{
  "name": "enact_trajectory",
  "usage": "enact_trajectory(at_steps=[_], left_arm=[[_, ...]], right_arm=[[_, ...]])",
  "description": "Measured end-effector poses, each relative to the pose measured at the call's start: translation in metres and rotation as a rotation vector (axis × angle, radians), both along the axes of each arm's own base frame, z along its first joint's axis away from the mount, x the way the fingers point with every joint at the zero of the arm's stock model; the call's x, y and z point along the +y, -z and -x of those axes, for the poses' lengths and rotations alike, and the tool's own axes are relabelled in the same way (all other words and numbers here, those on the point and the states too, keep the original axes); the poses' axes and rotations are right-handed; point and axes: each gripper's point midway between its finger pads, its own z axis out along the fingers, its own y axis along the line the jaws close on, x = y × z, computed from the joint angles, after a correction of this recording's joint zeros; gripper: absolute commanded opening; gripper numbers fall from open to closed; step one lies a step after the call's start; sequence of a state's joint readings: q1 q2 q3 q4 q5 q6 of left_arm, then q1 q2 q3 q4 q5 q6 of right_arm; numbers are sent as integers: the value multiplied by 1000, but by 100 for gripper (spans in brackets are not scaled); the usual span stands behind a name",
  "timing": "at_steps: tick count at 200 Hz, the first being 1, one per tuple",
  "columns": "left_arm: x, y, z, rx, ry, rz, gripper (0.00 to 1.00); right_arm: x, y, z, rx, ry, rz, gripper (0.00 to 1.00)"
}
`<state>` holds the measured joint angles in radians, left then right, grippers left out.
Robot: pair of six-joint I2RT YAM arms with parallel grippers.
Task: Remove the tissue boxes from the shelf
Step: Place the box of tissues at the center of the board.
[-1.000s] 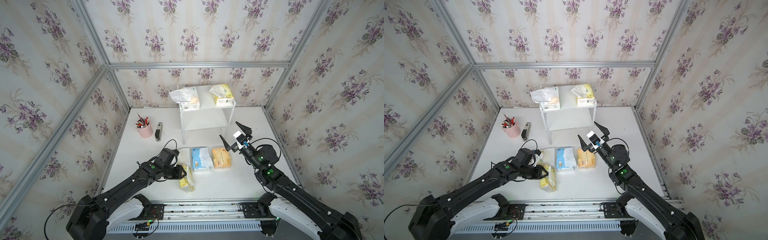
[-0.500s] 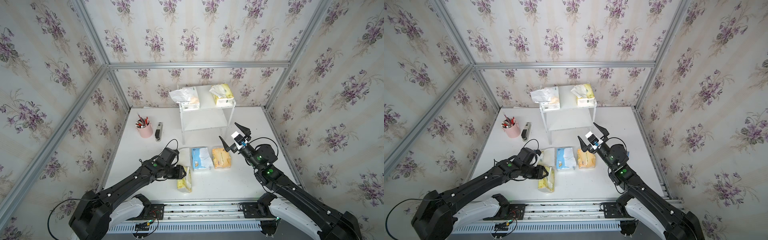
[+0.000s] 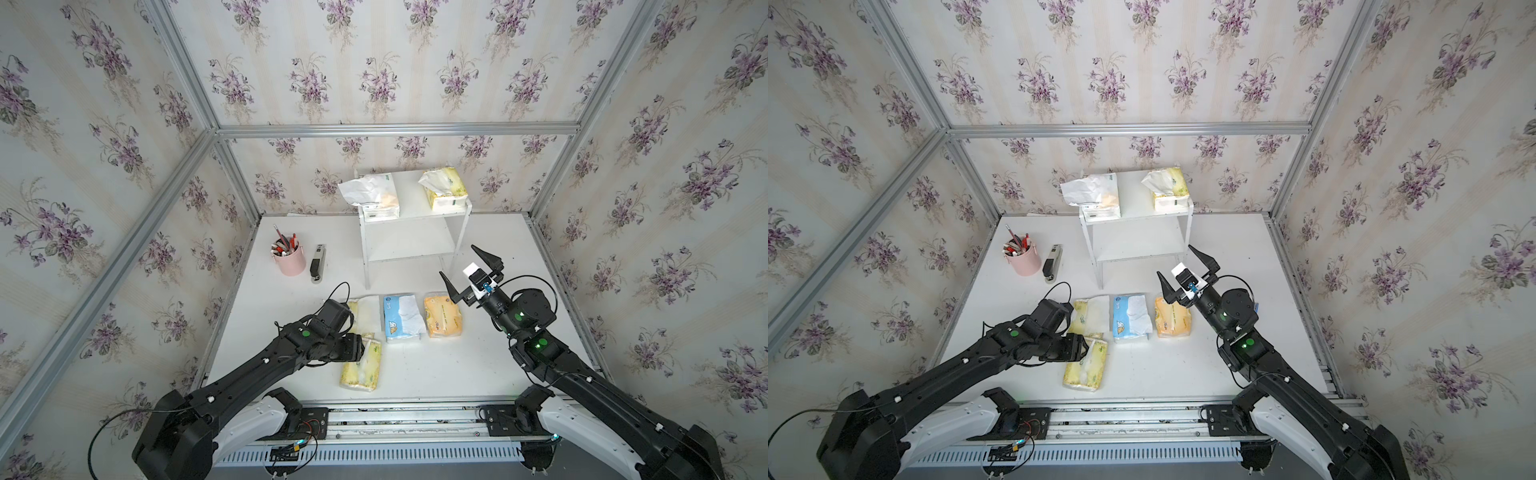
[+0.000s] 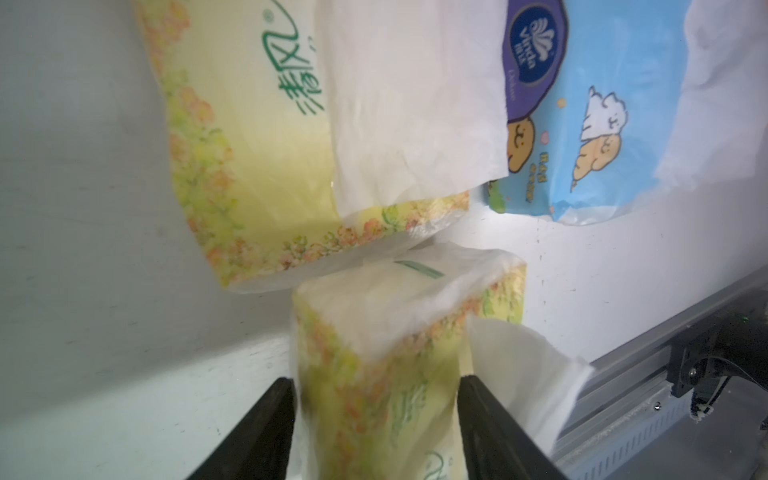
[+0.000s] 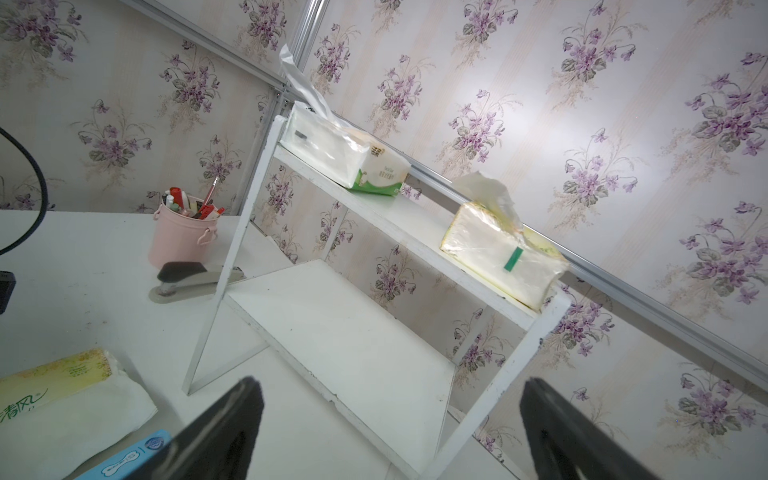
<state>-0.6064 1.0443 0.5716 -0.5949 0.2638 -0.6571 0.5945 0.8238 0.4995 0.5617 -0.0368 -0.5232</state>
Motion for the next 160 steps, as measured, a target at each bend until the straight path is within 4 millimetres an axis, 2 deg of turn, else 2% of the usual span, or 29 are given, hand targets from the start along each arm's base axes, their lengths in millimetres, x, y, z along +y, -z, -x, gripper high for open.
enact_trajectory(at_steps=[49,101,132,160], left_arm=[[10,14,7,38,-38,-39,65],[15,13,7,27,-65,-50,66],[15,3,3,-12,-75,-32,78],[19,-19,-6,-100,-106,-19,89]], right_arm=[[-3,-1,-1,2,17,-2,100],[-4,0,0,1,21,2,100],[-4,1,-1,8,21,6,100],[-6,-4,0,3,26,2,100]])
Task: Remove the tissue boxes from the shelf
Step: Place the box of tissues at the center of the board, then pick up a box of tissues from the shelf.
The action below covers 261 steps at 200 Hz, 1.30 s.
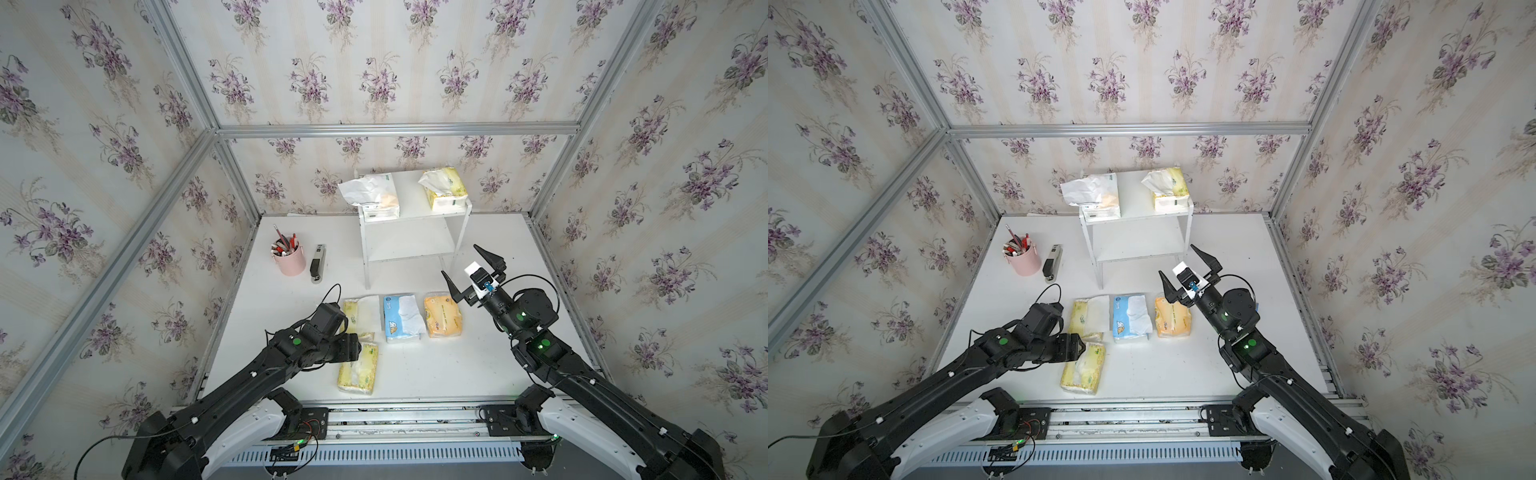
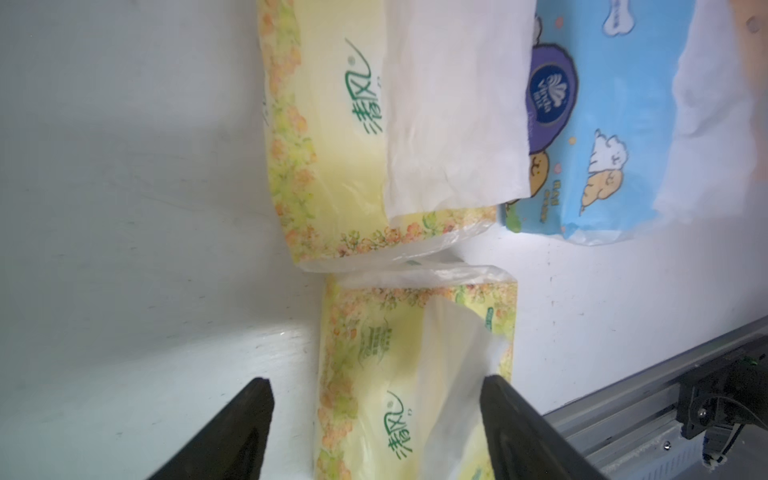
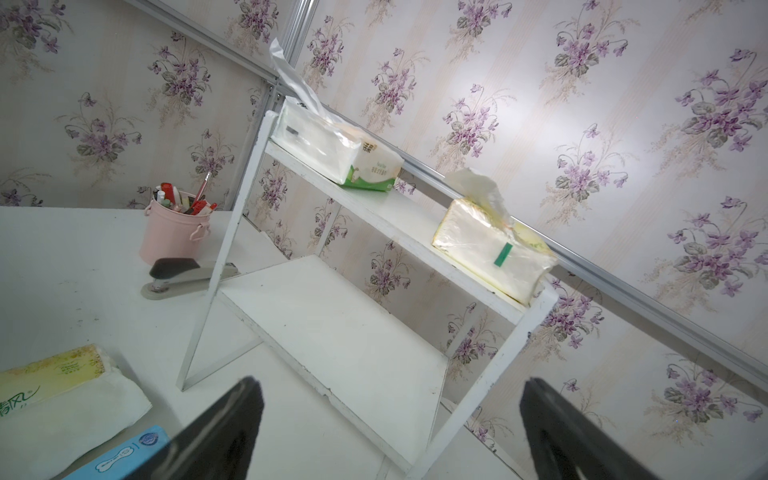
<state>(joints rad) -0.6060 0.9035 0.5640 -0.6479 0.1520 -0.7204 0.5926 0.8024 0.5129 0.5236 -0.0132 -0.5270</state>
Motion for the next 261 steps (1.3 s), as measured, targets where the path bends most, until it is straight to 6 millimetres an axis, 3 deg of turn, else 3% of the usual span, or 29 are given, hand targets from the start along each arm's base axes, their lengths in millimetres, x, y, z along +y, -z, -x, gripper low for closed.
enact_trajectory(at_steps=[42,72,94,133,178,216,261], left_arm=[[15,-39,-19,-175,-100,7,100],[26,-68,-37,-275,-179,-11,99],[34,-79,-50,-319,-242,-12,99],[41,-81,-84,-349,-394,93,99],[35,-77,-113,-320,-470,276,99],[31,-73,-108,-295,-466,347,99],[34,-69,-99,-292,-472,363,99]], right_arm=[[0,-7,2,-8,-5,-8,100],[8,-21,7,-43,-57,19,100],[14,-29,8,-61,-81,55,96],[32,-53,2,-104,-127,127,94],[61,-69,-29,-62,-157,231,92],[85,-80,-52,-35,-199,270,85],[118,-96,-60,-35,-313,272,79]])
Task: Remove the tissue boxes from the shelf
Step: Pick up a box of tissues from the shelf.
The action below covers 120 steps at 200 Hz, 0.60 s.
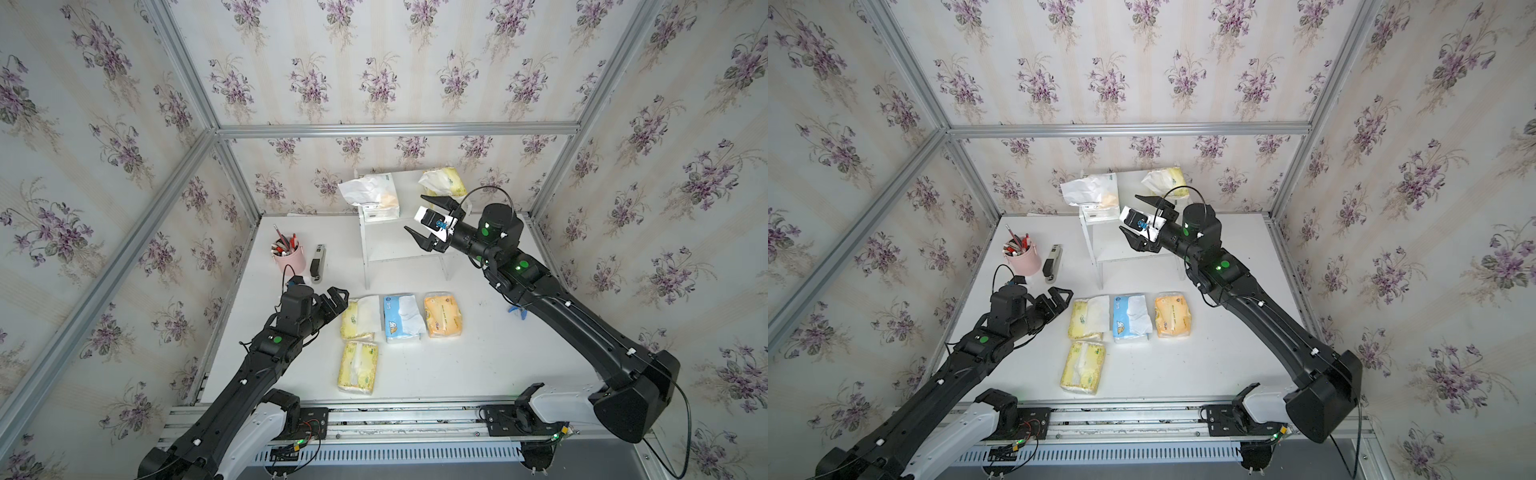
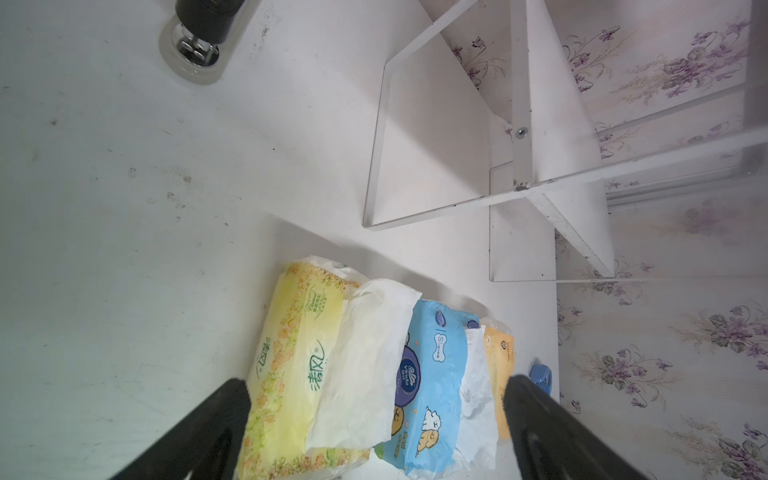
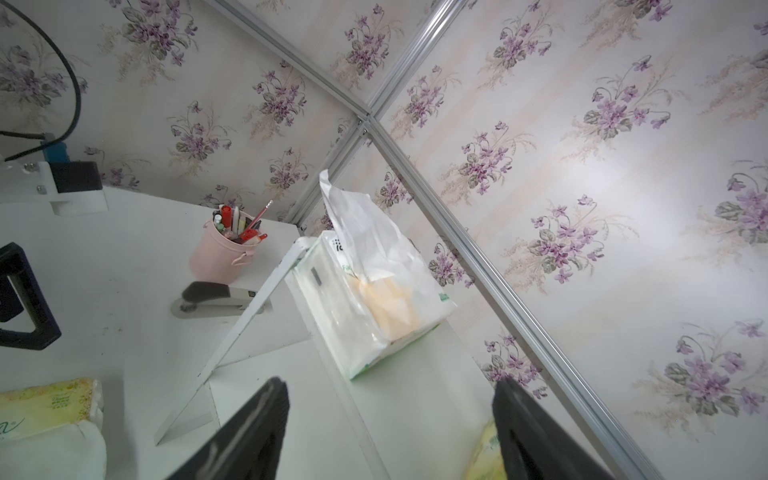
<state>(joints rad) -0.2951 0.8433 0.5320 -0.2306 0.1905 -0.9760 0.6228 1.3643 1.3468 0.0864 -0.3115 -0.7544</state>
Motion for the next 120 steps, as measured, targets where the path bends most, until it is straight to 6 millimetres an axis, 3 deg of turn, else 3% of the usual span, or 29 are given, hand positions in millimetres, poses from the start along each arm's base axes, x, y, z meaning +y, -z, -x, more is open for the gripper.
enact_trajectory(at_steps=[62,120], left_arm=[[-1,9,3,36,9,-3,99],[-4,15,5,63,27,4,99]], right_arm=[[36,11,-15,58,-105,31,72],[55,25,-40,143,-110,43,67]])
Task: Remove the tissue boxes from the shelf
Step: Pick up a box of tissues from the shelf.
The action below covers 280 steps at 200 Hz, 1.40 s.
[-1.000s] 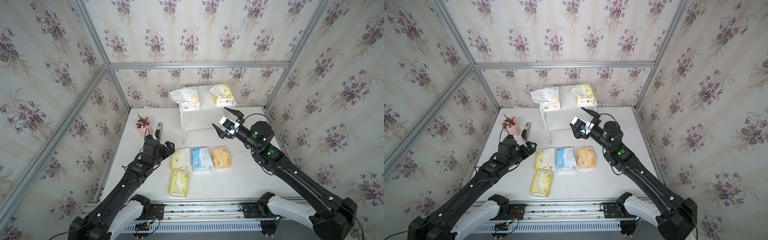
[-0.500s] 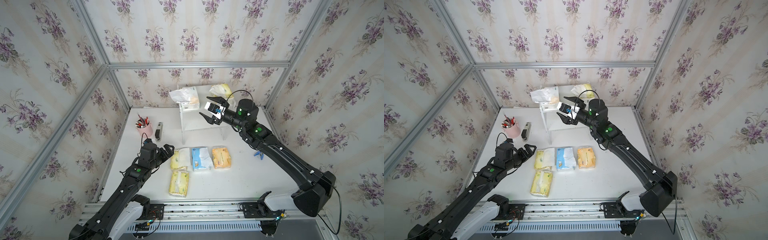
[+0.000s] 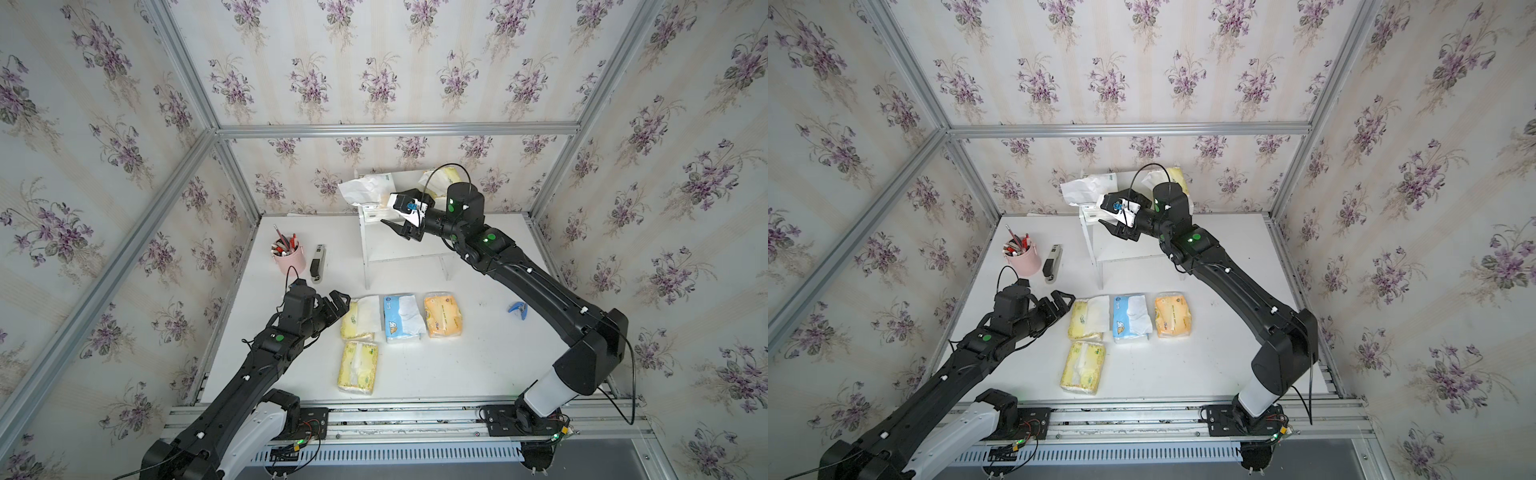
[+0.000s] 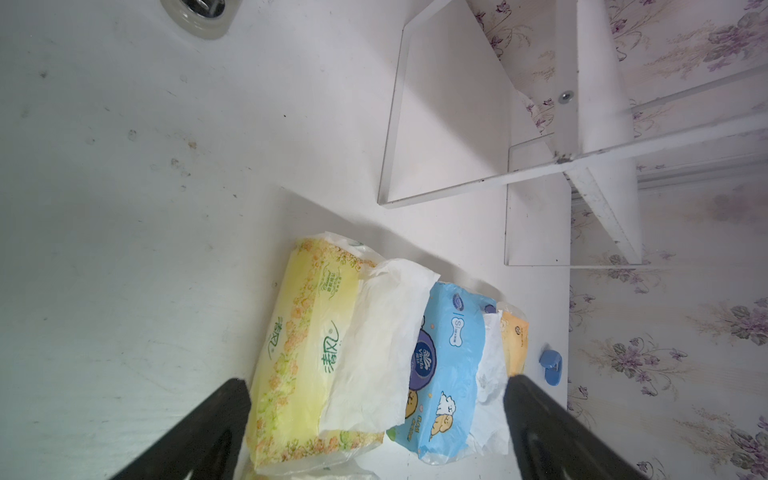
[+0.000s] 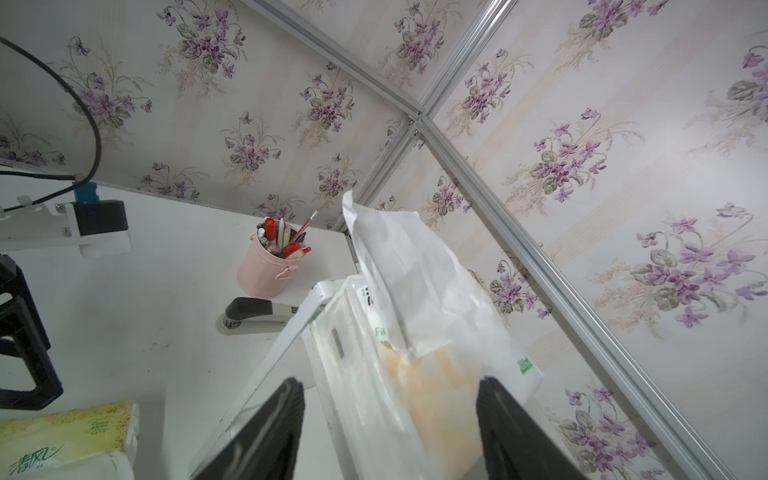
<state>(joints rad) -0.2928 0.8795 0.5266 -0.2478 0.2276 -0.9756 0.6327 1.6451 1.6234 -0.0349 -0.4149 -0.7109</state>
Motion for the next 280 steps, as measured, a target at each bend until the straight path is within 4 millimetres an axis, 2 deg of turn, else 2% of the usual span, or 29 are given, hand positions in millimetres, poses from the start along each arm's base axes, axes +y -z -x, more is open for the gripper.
enact_trajectory(at_steps=[33,58,94,142,185,221,280], left_arm=[[-1,4,0,13,4,-1,99],[-2,7,-1,25,10,1,99],[-5,10,-2,34,19,6,99],[-9,11,-3,34,40,14,99],[-12,8,-2,34,58,31,99],[-22,-13,-7,-8,103,74,99],[-45,-71,-19,-133,220,179,99]], right_arm=[[6,8,-13,33,16,17,62],[8,12,-21,50,40,32,53],[5,32,-24,73,61,79,45],[1,30,-25,46,80,91,30],[-5,25,-16,33,72,98,19],[-12,22,-4,23,65,99,12],[-29,23,27,-42,35,99,0]])
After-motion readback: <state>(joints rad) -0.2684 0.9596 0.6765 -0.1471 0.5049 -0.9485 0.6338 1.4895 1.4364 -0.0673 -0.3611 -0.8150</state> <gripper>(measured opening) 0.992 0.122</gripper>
